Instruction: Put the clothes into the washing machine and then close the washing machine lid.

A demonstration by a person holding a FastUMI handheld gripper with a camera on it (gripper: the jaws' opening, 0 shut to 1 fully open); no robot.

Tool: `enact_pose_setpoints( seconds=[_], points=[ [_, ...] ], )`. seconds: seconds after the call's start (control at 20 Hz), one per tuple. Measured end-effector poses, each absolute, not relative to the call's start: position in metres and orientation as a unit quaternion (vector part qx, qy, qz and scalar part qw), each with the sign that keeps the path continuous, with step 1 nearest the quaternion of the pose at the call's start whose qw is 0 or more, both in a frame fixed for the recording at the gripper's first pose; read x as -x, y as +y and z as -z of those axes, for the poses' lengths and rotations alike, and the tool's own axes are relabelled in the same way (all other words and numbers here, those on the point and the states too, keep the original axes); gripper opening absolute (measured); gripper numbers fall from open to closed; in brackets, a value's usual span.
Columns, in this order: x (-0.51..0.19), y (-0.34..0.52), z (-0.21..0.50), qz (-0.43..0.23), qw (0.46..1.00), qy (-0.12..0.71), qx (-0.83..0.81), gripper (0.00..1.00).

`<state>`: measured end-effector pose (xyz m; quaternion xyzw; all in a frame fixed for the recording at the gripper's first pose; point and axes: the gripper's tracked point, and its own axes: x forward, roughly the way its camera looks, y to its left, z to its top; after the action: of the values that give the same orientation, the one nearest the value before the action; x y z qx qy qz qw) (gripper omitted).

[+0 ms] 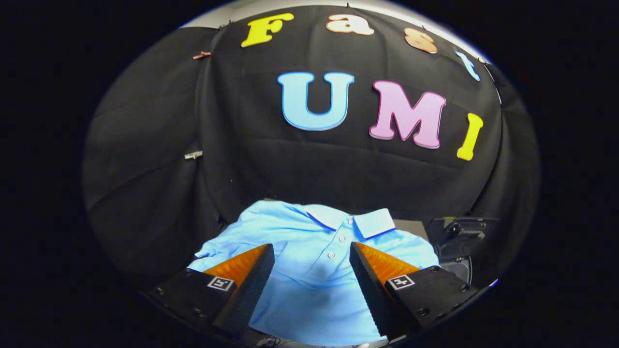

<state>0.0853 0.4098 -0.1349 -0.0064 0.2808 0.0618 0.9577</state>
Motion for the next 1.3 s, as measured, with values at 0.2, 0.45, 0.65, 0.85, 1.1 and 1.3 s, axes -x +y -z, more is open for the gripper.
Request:
enact_pose_setpoints(
  seconds=[0.2,0.45,0.65,0.85,1.1,1.3],
  points=[
    [-0.094,0.405,0.179,-0.024,0.937,0.348,0.004,0.99],
    [-0.096,0.401,0.207,0.0,0.915,0.404,-0.008,1.0],
    [-0.093,0.402,0.212,0.003,0.901,0.434,-0.004,1.0],
    [-0.092,0.404,0.212,-0.001,0.894,0.448,-0.006,0.99],
    [-0.091,0.41,0.212,-0.018,0.889,0.458,0.009,0.75],
    [-0.09,0.409,0.213,-0.022,0.885,0.465,0.01,0.75]
  ],
)
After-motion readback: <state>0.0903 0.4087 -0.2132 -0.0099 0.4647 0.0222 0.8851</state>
